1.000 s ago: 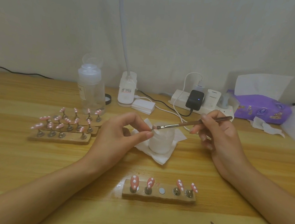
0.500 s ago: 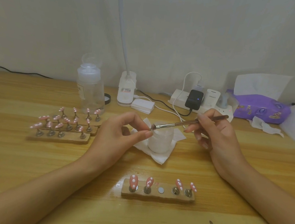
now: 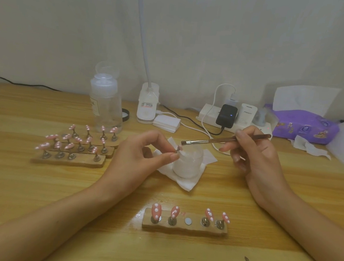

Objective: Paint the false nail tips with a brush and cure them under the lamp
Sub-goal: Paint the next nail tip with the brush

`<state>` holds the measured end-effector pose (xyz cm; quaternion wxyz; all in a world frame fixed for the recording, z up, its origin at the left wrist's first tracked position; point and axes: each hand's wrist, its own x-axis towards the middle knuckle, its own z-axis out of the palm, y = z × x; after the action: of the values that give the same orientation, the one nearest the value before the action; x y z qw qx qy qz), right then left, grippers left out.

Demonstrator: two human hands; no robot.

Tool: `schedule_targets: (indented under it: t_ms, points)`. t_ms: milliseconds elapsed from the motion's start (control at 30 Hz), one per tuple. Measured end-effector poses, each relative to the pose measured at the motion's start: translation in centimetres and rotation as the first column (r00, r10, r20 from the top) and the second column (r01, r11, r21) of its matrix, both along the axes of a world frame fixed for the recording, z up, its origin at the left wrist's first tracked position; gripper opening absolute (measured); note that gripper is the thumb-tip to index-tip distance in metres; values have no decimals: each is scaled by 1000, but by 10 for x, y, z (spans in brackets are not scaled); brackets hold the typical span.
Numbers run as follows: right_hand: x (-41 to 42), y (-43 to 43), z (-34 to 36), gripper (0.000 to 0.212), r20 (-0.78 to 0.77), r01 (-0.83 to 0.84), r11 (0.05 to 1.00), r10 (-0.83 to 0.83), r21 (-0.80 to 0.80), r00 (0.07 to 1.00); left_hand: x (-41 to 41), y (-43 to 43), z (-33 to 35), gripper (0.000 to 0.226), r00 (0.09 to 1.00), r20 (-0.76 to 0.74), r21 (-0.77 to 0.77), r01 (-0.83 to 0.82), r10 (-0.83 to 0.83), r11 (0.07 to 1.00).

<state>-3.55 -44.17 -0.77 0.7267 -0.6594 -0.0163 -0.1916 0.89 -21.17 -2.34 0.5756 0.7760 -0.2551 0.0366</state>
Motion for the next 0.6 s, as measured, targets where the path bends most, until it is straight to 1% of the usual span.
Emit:
schedule_targets:
  t_ms: [100, 233, 300, 367, 500, 600]
  points:
    - [0, 2, 0, 22, -11, -24, 999, 24, -23, 1000, 0, 1, 0, 8, 1000, 10, -8, 9, -9, 1000]
    - [0, -1, -1, 18, -29, 25, 1000, -25, 3, 999, 0, 1, 1, 8, 999, 31, -12, 20, -20, 1000]
    - [0, -1, 0, 19, -12, -5, 1000, 6, 15, 1000, 0, 1, 1, 7, 999, 42, -12, 20, -19, 1000]
    - [-1, 1, 0, 22, -14, -35, 999, 35, -15, 999, 0, 1, 0, 7, 999, 51, -11, 14, -13, 1000]
    - [1, -1, -1, 20, -41, 20, 1000, -20, -4, 999, 0, 0, -1, 8, 997, 74, -2, 6, -6, 1000]
    - [0, -1, -1, 21, -23, -8, 1000, 8, 0, 1000, 0, -1, -1, 8, 996, 88, 9, 1, -2, 1000]
